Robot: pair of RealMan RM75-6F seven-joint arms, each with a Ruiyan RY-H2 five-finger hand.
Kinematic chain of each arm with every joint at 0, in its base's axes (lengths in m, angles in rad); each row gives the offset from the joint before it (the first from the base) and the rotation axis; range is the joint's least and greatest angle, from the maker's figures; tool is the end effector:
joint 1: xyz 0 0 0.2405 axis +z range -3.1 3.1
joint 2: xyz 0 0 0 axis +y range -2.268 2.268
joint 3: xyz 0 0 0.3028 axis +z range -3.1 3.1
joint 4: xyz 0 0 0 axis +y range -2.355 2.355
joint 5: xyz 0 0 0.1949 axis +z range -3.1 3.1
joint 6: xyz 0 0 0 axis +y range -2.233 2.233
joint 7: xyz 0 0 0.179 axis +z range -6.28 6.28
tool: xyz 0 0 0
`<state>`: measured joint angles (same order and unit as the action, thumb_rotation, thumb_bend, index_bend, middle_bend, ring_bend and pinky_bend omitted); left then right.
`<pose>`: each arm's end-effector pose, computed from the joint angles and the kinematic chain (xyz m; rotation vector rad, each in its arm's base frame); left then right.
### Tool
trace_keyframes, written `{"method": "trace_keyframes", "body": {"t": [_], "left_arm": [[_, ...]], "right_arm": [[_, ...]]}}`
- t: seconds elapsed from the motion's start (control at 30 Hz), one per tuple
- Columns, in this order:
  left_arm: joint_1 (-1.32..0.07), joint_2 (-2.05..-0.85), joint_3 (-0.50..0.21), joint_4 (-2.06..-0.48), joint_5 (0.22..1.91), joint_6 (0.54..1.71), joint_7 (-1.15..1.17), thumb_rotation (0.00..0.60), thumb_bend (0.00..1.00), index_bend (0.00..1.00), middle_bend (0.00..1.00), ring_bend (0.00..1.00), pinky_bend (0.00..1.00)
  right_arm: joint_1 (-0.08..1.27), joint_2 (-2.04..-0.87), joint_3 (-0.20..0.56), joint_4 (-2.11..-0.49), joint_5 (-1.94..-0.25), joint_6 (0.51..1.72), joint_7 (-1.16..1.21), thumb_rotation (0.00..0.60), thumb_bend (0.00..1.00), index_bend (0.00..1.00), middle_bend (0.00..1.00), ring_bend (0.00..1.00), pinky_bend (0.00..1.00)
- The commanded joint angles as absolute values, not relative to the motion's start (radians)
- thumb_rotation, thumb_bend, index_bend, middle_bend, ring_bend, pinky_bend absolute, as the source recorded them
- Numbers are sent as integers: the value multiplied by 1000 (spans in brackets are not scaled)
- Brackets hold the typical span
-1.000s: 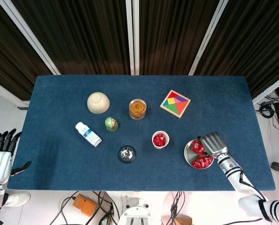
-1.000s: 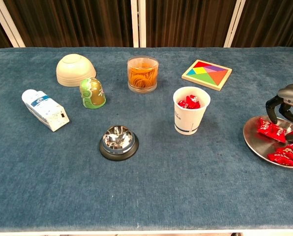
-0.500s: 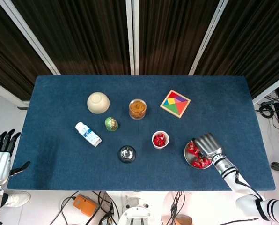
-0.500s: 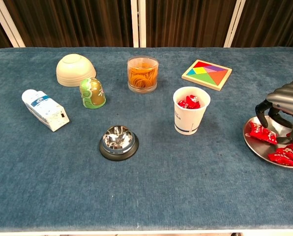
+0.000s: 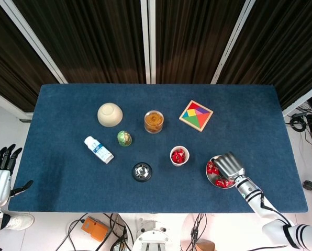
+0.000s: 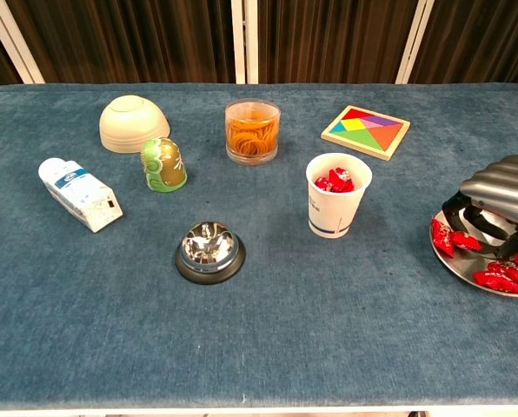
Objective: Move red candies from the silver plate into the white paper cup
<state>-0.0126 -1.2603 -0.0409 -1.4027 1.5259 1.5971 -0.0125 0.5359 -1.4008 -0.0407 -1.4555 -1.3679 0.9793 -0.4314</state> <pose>-0.3784 0.1910 0.1750 -1.3205 -0.8171 -0.8840 -0.2852 -0.3248 0.0118 2.0551 -0.6956 0.5569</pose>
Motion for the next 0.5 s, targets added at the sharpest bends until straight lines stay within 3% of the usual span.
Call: {"method": "trace_keyframes", "body": {"t": [0.03,0.33,0.5], "left_arm": [[-13,-1260,-41,-1403,1528,1598,-12,600,0,95,8,0,0],[-17,-1253,-43,-1414,1535,1600,-2,600,0,94,8,0,0],[-22,-1246,-47,-1430,1539,1601,11,600,0,95,8,0,0]], "right_arm": [[525,-1384,-36,-1468,-1382,1003,-411,600,795,711,830,1000,1000],[525,-1295,31,-1591,-1428,1091,-323,600,812,720,831,1000,1000],[597,-1267,113,-1692,-1401,1042,-334,600,811,721,832,1000,1000]]}}
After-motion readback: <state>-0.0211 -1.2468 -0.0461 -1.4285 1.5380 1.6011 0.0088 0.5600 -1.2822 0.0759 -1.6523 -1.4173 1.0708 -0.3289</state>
